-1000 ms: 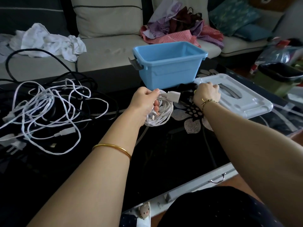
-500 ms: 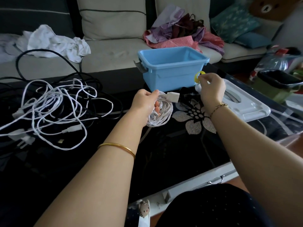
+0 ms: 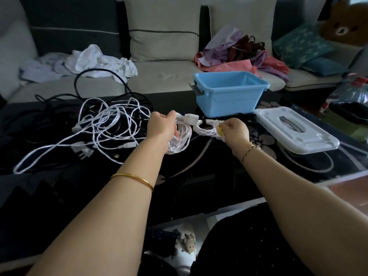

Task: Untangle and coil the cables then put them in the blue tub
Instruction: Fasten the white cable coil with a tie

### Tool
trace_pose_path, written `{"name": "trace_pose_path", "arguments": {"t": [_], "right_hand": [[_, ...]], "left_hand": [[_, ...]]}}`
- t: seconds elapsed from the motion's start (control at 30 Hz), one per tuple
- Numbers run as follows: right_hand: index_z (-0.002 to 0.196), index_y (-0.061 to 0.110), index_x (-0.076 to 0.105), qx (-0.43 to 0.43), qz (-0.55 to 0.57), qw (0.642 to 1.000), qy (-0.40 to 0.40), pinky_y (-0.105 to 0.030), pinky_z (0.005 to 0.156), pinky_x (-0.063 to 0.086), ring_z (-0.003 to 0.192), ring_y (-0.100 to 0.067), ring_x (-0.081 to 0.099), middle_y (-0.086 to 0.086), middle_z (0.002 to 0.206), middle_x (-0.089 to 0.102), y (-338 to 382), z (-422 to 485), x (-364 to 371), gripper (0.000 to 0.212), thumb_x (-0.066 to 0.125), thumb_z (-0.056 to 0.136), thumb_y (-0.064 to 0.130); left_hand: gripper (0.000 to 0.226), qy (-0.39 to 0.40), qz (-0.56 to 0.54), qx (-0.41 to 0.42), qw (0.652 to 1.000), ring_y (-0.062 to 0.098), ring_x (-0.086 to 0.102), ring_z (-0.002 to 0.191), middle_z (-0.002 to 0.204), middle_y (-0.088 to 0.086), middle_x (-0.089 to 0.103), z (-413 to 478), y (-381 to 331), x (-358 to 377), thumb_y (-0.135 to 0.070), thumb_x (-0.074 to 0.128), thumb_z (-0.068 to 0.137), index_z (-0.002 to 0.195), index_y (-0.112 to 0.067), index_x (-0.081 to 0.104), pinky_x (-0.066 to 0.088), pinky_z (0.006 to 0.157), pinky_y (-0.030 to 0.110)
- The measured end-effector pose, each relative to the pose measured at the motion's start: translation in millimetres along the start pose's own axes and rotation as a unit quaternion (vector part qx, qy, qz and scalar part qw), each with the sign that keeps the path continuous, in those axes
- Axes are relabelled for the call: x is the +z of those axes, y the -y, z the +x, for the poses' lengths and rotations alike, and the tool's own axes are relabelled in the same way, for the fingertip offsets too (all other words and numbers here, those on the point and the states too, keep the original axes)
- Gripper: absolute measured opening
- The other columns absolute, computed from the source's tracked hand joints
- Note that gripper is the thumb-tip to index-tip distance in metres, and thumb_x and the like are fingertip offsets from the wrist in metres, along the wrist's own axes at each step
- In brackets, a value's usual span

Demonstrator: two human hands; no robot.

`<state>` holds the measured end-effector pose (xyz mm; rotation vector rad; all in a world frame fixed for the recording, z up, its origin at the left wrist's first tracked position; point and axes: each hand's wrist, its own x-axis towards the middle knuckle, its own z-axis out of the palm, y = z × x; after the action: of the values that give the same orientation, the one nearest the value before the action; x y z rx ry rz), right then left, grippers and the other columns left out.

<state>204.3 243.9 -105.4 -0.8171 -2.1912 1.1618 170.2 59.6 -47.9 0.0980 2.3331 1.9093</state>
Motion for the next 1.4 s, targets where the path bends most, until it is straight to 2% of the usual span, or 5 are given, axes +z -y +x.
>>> {"name": "trace_pose_path", "arguments": {"t": [0.43, 0.67, 0.8, 1.27, 1.4], "right_hand": [[0.107, 0.020, 0.066, 0.043, -0.182, 0.981, -0.055, -0.030, 0.073, 0.038, 0.100, -0.034, 0.058, -0.010, 0.108, 0.066, -46, 5, -6, 0.024, 0.048, 0.092, 0.017], [0.097, 0.015, 0.070, 0.052, -0.027, 0.995, -0.079, -0.022, 0.079, 0.039, 0.096, -0.023, 0.059, -0.004, 0.099, 0.066, -41, 8, -12, 0.016, 0.056, 0.089, 0.015], [0.081, 0.027, 0.069, 0.078, 0.083, 0.987, -0.116, -0.035, 0.087, 0.052, 0.085, -0.020, 0.063, -0.006, 0.099, 0.066, -42, 13, -19, 0.011, 0.061, 0.083, 0.020], [0.097, 0.014, 0.039, 0.131, 0.209, 0.963, -0.105, -0.024, 0.041, 0.046, 0.047, -0.021, 0.052, -0.012, 0.082, 0.056, -34, 11, -19, 0.015, 0.024, 0.098, 0.013], [0.088, 0.016, 0.042, 0.105, 0.134, 0.982, -0.081, -0.042, 0.072, 0.054, 0.079, -0.027, 0.058, -0.016, 0.097, 0.059, -36, 8, -14, 0.014, 0.032, 0.097, 0.015]], "left_hand": [[0.030, 0.033, 0.049, 0.004, 0.998, -0.001, 0.039, 0.025, 0.050, 0.002, 0.051, 4, 0, -5, -0.027, 0.044, 0.098, 0.084, -0.002, 0.051, 0.028, 0.031, 0.008], [0.031, 0.055, 0.054, -0.006, 0.997, 0.000, 0.039, 0.025, 0.054, 0.003, 0.054, 8, 2, 10, -0.029, 0.044, 0.098, 0.093, 0.000, 0.053, 0.028, 0.030, 0.009], [0.032, 0.054, 0.049, -0.002, 0.997, 0.002, 0.043, 0.029, 0.048, 0.002, 0.054, 10, 3, 15, -0.029, 0.045, 0.098, 0.089, 0.001, 0.052, 0.030, 0.031, 0.009], [0.047, 0.053, 0.031, -0.007, 0.998, 0.019, 0.049, 0.050, 0.051, 0.006, 0.054, 17, 10, 27, -0.029, 0.047, 0.097, 0.056, -0.006, 0.048, 0.046, 0.070, 0.032], [0.042, 0.056, 0.029, -0.007, 0.998, 0.018, 0.050, 0.050, 0.043, 0.002, 0.053, 19, 11, 28, -0.029, 0.047, 0.097, 0.062, -0.005, 0.050, 0.047, 0.071, 0.032]]}}
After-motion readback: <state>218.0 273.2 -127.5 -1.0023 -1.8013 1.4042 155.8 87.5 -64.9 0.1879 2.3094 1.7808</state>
